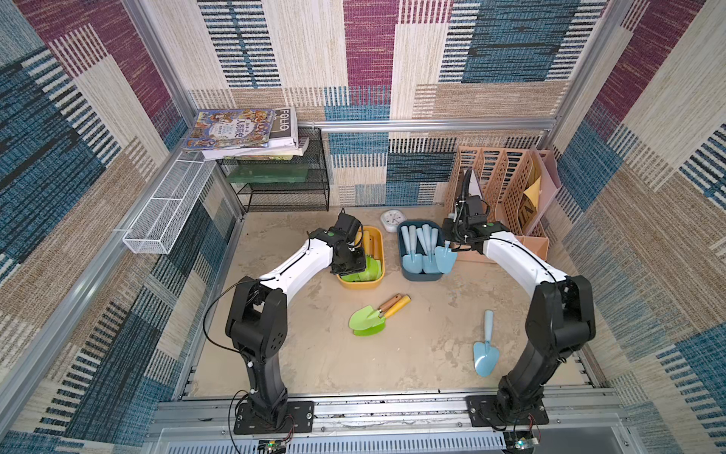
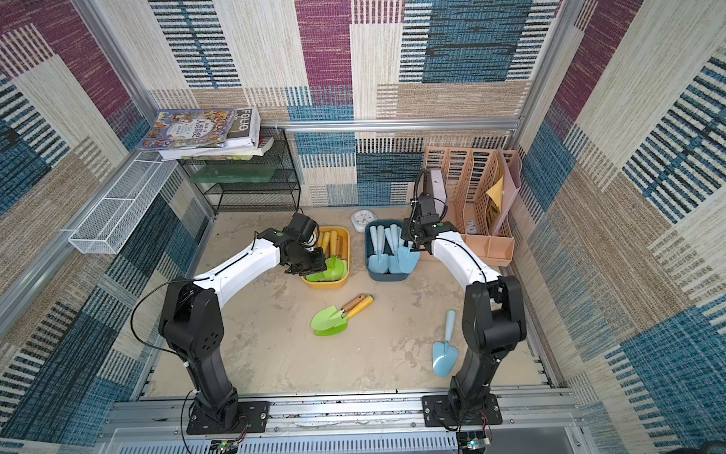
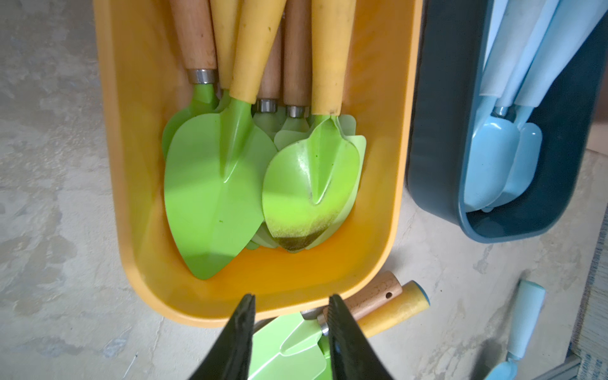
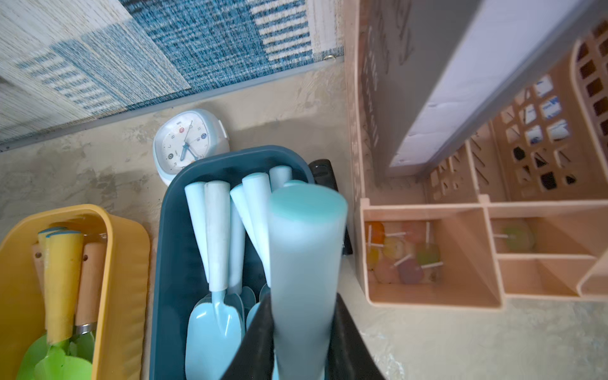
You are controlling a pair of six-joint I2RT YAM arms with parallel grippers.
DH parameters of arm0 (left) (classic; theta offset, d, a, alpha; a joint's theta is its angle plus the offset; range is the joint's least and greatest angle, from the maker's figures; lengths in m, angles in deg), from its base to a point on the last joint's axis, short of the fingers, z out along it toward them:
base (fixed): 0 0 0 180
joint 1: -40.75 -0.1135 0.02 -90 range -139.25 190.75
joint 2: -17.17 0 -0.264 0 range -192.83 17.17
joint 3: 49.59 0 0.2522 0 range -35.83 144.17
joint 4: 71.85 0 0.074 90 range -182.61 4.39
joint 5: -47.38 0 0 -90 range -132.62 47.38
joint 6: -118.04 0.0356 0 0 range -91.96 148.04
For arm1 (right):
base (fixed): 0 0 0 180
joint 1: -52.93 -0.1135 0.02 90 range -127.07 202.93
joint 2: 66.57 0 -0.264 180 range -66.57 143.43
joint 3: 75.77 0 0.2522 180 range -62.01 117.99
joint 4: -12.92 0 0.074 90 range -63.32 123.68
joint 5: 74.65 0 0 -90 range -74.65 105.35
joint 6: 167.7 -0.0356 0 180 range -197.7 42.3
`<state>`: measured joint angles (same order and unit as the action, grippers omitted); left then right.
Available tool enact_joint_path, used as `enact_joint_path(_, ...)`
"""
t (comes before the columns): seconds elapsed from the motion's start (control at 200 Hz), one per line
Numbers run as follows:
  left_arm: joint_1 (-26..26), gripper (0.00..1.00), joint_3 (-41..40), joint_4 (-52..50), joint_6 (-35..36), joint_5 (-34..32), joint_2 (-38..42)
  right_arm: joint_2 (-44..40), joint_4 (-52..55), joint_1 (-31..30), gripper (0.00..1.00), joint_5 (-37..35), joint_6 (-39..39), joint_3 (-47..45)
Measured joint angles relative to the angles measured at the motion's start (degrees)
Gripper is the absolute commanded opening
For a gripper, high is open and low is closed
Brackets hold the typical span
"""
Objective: Sort the small shovels by color and place them into the storage box
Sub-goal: Place the shovel in the storage box.
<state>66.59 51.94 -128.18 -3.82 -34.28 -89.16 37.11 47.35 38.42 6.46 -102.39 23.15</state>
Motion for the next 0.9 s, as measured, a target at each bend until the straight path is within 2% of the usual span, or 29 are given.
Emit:
enact_joint_path(0.341, 0.00, 0.39, -0.92, -1.33, 0.39, -2.54, 1.20, 11.04, 0.48, -2.14, 0.20, 0.17, 3.41, 7.89)
enact_joint_path(0.736, 0.02, 0.39, -0.92, -1.42, 0.42, -2.75, 1.22, 13.64, 0.22, -2.34, 0.21, 0.04, 3.63, 6.84)
enact_joint_path(0.791, 0.07, 0.40, -0.90, -1.44, 0.66, -2.75, 1.22, 13.92, 0.09, -2.34, 0.25, 0.04, 3.63, 6.86)
enact_joint_path(0.896, 0.57, 0.43, -0.87, -1.66, 1.53, -2.62, 1.25, 13.97, 0.15, -2.34, 0.43, 0.07, 3.54, 6.84)
